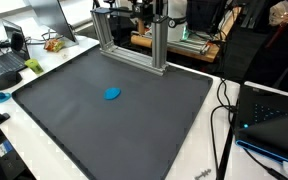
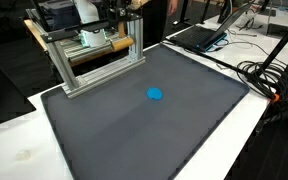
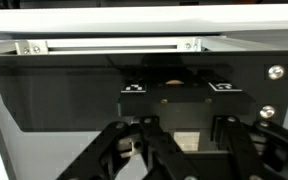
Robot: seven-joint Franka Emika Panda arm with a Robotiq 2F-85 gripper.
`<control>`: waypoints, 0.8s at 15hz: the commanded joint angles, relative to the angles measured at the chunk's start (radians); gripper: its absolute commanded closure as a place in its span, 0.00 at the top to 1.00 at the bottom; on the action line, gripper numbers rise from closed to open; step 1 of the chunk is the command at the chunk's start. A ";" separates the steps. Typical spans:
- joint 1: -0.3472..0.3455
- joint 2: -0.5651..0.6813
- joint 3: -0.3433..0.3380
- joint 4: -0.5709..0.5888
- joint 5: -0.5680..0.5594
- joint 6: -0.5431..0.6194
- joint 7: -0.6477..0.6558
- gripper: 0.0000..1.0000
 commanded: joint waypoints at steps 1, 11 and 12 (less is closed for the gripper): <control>0.002 -0.075 0.000 -0.057 0.045 -0.008 -0.012 0.22; 0.000 -0.094 0.022 -0.053 0.048 -0.019 -0.003 1.00; -0.002 -0.092 0.025 -0.050 0.043 -0.020 -0.001 1.00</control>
